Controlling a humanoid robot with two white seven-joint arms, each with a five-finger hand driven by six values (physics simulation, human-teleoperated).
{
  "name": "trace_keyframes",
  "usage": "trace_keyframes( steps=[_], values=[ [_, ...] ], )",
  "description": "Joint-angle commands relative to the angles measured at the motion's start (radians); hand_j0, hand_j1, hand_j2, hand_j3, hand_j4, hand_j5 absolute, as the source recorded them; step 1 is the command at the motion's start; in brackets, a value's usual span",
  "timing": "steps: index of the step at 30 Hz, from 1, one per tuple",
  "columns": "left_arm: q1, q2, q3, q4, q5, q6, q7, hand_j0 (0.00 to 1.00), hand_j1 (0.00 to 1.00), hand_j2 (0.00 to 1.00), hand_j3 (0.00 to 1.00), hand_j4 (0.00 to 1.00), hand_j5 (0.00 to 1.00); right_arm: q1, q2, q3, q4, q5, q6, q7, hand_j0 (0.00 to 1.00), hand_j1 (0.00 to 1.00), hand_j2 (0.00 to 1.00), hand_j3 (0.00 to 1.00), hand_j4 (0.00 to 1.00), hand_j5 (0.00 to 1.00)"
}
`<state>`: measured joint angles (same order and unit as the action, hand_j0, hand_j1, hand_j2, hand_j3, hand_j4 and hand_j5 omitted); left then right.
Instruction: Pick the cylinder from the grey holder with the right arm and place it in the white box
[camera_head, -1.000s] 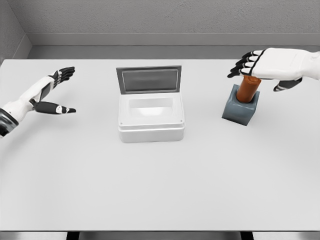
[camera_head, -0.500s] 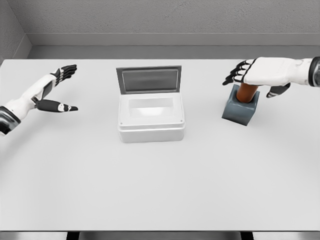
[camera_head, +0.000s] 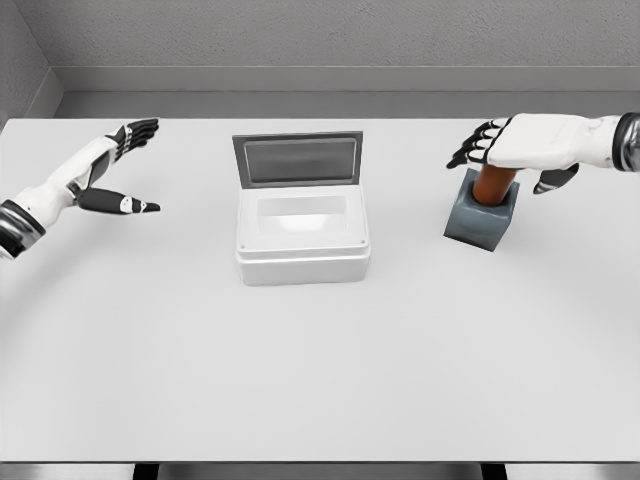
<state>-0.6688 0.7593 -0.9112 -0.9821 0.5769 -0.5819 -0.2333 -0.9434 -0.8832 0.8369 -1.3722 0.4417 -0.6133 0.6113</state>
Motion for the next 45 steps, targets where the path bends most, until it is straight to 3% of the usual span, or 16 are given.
trace_keyframes(
  steps=[1, 16, 20, 24, 40, 41, 42, 43, 45],
  values=[
    [0.0, 0.0, 0.003, 0.0, -0.003, -0.004, 0.002, 1.0, 1.0, 1.0, 1.0, 1.0, 1.0, 0.0, 0.001, -0.001, 0.002, -0.003, 0.002, 0.0, 1.0, 1.0, 1.0, 1.0, 1.0, 1.0],
    [-0.002, -0.001, 0.003, 0.003, -0.005, 0.008, 0.008, 1.0, 1.0, 1.0, 1.0, 1.0, 1.0, 0.0, 0.012, 0.002, 0.001, -0.003, 0.002, 0.0, 1.0, 1.0, 1.0, 1.0, 1.0, 1.0],
    [-0.002, -0.001, 0.003, 0.003, -0.005, 0.007, 0.008, 1.0, 1.0, 1.0, 1.0, 1.0, 1.0, 0.0, 0.01, 0.004, 0.002, -0.003, 0.002, 0.0, 0.93, 0.93, 0.93, 0.93, 0.93, 0.93],
    [-0.002, 0.005, 0.003, 0.003, -0.002, 0.004, 0.008, 1.0, 1.0, 1.0, 1.0, 1.0, 1.0, -0.002, 0.012, 0.004, 0.03, -0.003, 0.002, 0.0, 0.93, 0.93, 0.93, 0.93, 0.93, 0.93],
    [-0.003, 0.012, 0.005, 0.01, 0.0, 0.001, 0.008, 1.0, 1.0, 1.0, 1.0, 1.0, 1.0, -0.012, 0.02, 0.005, 0.028, -0.001, 0.002, 0.0, 0.94, 0.94, 0.94, 0.94, 0.94, 0.94],
    [-0.003, 0.012, 0.003, 0.01, 0.0, 0.001, 0.008, 1.0, 1.0, 1.0, 1.0, 1.0, 1.0, -0.012, 0.021, 0.005, 0.03, -0.001, 0.002, 0.0, 0.92, 0.92, 0.92, 0.92, 0.92, 0.92],
    [-0.003, 0.012, 0.005, 0.01, 0.0, 0.001, 0.006, 1.0, 1.0, 1.0, 1.0, 1.0, 1.0, -0.011, 0.021, 0.005, 0.028, -0.003, 0.002, 0.0, 0.86, 0.86, 0.86, 0.86, 0.86, 0.86],
    [-0.003, 0.011, 0.005, 0.01, 0.0, 0.001, 0.008, 1.0, 1.0, 1.0, 1.0, 1.0, 1.0, -0.011, 0.021, 0.005, 0.028, -0.003, 0.002, 0.0, 0.73, 0.73, 0.73, 0.73, 0.73, 0.73],
    [-0.003, 0.011, 0.005, 0.01, 0.0, 0.001, 0.008, 1.0, 1.0, 1.0, 1.0, 1.0, 1.0, -0.011, 0.023, 0.004, 0.028, -0.006, 0.002, 0.0, 0.65, 0.65, 0.65, 0.65, 0.65, 0.65]
  ],
)
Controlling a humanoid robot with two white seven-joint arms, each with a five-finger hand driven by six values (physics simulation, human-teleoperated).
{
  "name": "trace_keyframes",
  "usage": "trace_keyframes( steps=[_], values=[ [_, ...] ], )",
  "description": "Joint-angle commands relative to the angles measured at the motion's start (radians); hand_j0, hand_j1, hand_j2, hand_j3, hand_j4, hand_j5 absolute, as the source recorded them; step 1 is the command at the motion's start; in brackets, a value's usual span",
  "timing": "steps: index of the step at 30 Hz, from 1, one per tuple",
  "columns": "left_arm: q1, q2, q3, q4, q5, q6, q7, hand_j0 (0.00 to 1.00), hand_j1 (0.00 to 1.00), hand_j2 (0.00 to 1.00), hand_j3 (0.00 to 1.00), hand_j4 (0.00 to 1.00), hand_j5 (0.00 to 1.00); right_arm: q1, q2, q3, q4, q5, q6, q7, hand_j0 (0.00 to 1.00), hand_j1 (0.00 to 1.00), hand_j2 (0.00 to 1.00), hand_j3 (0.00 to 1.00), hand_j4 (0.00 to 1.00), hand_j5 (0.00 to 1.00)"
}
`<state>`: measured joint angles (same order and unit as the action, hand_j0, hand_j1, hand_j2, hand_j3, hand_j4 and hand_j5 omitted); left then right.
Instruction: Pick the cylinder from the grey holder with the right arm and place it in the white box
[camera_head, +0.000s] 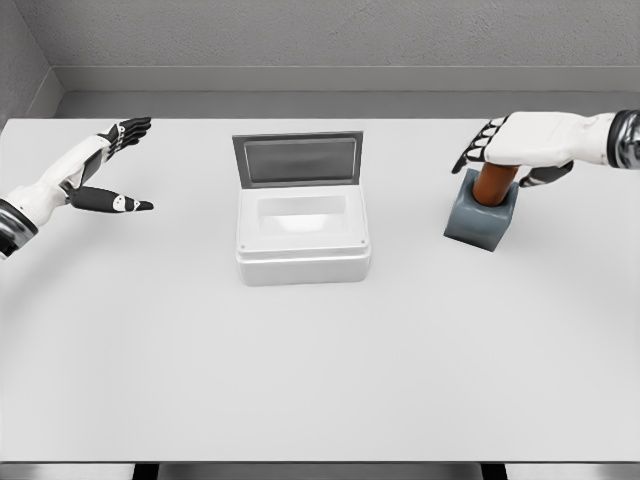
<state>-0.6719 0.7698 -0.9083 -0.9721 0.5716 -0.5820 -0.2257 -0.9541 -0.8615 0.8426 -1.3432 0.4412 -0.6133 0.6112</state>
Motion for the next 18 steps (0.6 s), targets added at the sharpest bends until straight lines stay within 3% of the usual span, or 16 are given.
trace_keyframes(
  steps=[1, 6, 7, 18],
  values=[
    [0.0, 0.0, 0.002, 0.0, 0.005, 0.001, 0.0, 1.0, 1.0, 1.0, 1.0, 1.0, 1.0, 0.0, 0.001, 0.0, 0.001, -0.006, 0.002, 0.0, 0.64, 0.64, 0.64, 0.64, 0.64, 0.64],
    [0.002, 0.0, 0.002, 0.0, 0.005, 0.001, 0.0, 1.0, 1.0, 1.0, 1.0, 1.0, 1.0, -0.002, 0.006, -0.002, -0.001, -0.012, 0.002, 0.0, 0.52, 0.52, 0.52, 0.52, 0.52, 0.52],
    [0.0, 0.0, 0.0, 0.0, 0.005, -0.001, 0.0, 1.0, 1.0, 1.0, 1.0, 1.0, 1.0, -0.002, 0.006, -0.002, -0.001, -0.012, 0.002, 0.0, 0.44, 0.44, 0.44, 0.44, 0.44, 0.44],
    [0.0, 0.0, 0.002, -0.002, 0.005, -0.002, 0.0, 1.0, 1.0, 1.0, 1.0, 1.0, 1.0, -0.006, -0.002, -0.011, 0.001, -0.013, 0.002, 0.0, 0.4, 0.4, 0.4, 0.4, 0.4, 0.4]
  ],
)
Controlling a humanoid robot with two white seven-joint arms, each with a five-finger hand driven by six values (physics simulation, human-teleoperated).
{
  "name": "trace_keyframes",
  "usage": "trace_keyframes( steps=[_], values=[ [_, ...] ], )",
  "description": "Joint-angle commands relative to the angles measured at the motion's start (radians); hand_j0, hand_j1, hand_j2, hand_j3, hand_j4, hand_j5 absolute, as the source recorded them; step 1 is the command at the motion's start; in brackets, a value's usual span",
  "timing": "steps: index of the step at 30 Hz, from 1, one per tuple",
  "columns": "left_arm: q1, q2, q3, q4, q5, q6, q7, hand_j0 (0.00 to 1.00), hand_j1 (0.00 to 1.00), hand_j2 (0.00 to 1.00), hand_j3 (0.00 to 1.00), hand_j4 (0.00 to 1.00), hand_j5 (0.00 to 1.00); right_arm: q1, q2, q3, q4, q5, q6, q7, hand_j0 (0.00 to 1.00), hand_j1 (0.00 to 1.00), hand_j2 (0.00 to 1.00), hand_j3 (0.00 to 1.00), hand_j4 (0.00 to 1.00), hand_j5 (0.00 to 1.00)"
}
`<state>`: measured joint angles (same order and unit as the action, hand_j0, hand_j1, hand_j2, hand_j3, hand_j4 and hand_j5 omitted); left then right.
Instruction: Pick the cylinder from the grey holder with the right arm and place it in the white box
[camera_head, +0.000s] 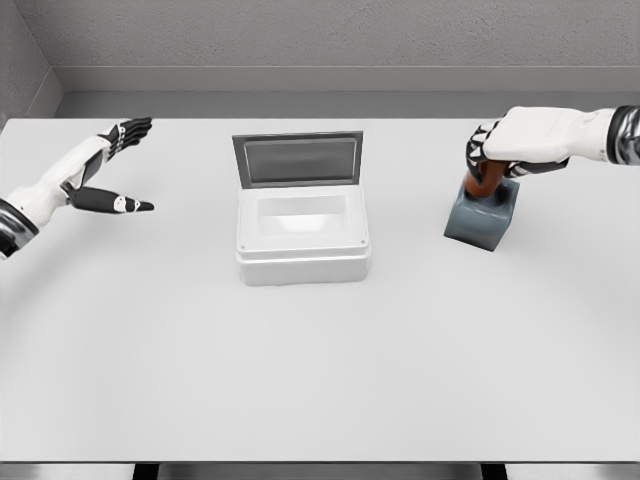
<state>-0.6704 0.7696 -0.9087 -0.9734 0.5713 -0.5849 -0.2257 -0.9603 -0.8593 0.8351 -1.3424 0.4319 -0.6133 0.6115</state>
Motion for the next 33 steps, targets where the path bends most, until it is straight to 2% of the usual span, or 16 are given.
trace_keyframes(
  steps=[1, 10, 16, 24, 27, 29, 33],
  values=[
    [0.0, 0.0, 0.002, -0.001, 0.005, 0.0, 0.0, 1.0, 1.0, 1.0, 1.0, 1.0, 1.0, 0.0, -0.009, -0.004, 0.0, -0.004, 0.002, -0.001, 0.4, 0.4, 0.4, 0.4, 0.4, 0.4],
    [-0.002, 0.0, 0.002, -0.001, 0.005, 0.002, -0.001, 1.0, 1.0, 1.0, 1.0, 1.0, 1.0, 0.002, -0.026, -0.07, -0.011, -0.015, 0.002, -0.001, 0.4, 0.4, 0.4, 0.4, 0.4, 0.4],
    [0.0, -0.006, 0.001, -0.002, 0.001, -0.001, -0.006, 1.0, 1.0, 1.0, 1.0, 1.0, 1.0, -0.003, -0.01, -0.067, -0.093, -0.015, 0.002, -0.001, 0.38, 0.38, 0.38, 0.38, 0.38, 0.38],
    [0.0, -0.009, -0.004, -0.008, 0.001, -0.004, -0.007, 1.0, 1.0, 1.0, 1.0, 1.0, 1.0, -0.018, 0.066, -0.062, -0.11, -0.015, 0.002, -0.001, 0.38, 0.38, 0.38, 0.38, 0.38, 0.38],
    [0.0, -0.009, -0.004, -0.008, -0.001, -0.004, -0.007, 1.0, 1.0, 1.0, 1.0, 1.0, 1.0, -0.02, 0.089, -0.059, -0.138, -0.015, 0.002, -0.001, 0.38, 0.38, 0.38, 0.38, 0.38, 0.38],
    [0.0, -0.009, -0.004, -0.01, -0.001, -0.004, -0.007, 1.0, 1.0, 1.0, 1.0, 1.0, 1.0, -0.021, 0.094, -0.033, -0.19, -0.013, 0.002, -0.001, 0.39, 0.39, 0.39, 0.39, 0.39, 0.39],
    [0.002, -0.009, -0.004, -0.01, -0.001, -0.006, -0.009, 1.0, 1.0, 1.0, 1.0, 1.0, 1.0, -0.021, 0.115, -0.017, -0.21, -0.013, 0.002, -0.001, 0.39, 0.39, 0.39, 0.39, 0.39, 0.39]
  ],
)
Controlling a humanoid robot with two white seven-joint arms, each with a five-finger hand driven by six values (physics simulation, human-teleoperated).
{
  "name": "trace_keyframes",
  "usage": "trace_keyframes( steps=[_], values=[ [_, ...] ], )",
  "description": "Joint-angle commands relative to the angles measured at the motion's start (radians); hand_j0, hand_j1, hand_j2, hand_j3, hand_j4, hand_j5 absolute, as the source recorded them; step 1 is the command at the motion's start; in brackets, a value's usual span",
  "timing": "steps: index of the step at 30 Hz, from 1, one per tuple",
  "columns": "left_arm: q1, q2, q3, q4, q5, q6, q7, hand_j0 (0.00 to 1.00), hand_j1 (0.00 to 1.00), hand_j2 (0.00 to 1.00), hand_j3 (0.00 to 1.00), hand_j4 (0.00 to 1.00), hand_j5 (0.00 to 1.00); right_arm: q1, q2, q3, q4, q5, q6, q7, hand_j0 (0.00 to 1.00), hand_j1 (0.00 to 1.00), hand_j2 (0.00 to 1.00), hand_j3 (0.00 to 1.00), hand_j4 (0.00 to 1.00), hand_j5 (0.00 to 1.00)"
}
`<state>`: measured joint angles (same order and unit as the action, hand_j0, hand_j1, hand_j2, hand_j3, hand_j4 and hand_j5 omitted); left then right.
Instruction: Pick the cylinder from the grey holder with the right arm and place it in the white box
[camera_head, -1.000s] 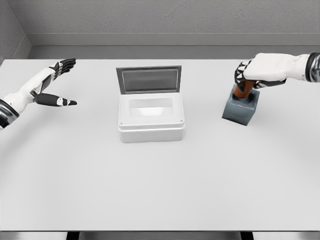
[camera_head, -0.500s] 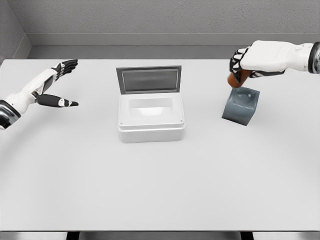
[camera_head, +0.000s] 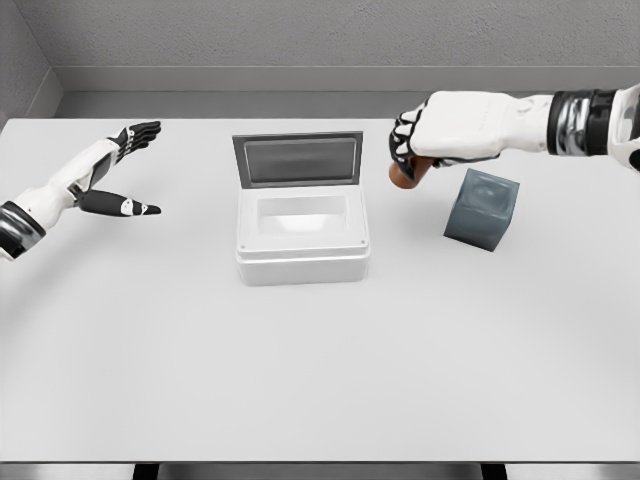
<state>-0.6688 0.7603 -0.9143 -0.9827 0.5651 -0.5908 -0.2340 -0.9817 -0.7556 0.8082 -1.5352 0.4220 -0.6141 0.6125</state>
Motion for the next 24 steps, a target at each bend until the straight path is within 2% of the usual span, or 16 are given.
trace_keyframes(
  steps=[1, 10, 17, 24],
  values=[
    [0.0, 0.001, 0.002, -0.002, 0.005, 0.0, -0.001, 1.0, 1.0, 1.0, 1.0, 1.0, 1.0, 0.0, 0.013, 0.011, -0.025, -0.003, 0.003, -0.002, 0.39, 0.39, 0.39, 0.39, 0.39, 0.39],
    [0.0, 0.001, 0.002, -0.002, 0.005, 0.0, -0.001, 1.0, 1.0, 1.0, 1.0, 1.0, 1.0, -0.002, -0.005, 0.037, -0.143, -0.003, 0.003, -0.002, 0.42, 0.42, 0.42, 0.42, 0.42, 0.42],
    [0.0, 0.001, 0.002, -0.002, 0.005, 0.0, 0.001, 1.0, 1.0, 1.0, 1.0, 1.0, 1.0, -0.008, 0.012, 0.052, -0.143, -0.003, 0.003, -0.002, 0.43, 0.43, 0.43, 0.43, 0.43, 0.43],
    [0.0, 0.001, 0.002, -0.002, 0.005, -0.001, -0.001, 1.0, 1.0, 1.0, 1.0, 1.0, 1.0, -0.02, 0.064, 0.054, -0.118, 0.004, 0.003, -0.002, 0.43, 0.43, 0.43, 0.43, 0.43, 0.43]
  ],
)
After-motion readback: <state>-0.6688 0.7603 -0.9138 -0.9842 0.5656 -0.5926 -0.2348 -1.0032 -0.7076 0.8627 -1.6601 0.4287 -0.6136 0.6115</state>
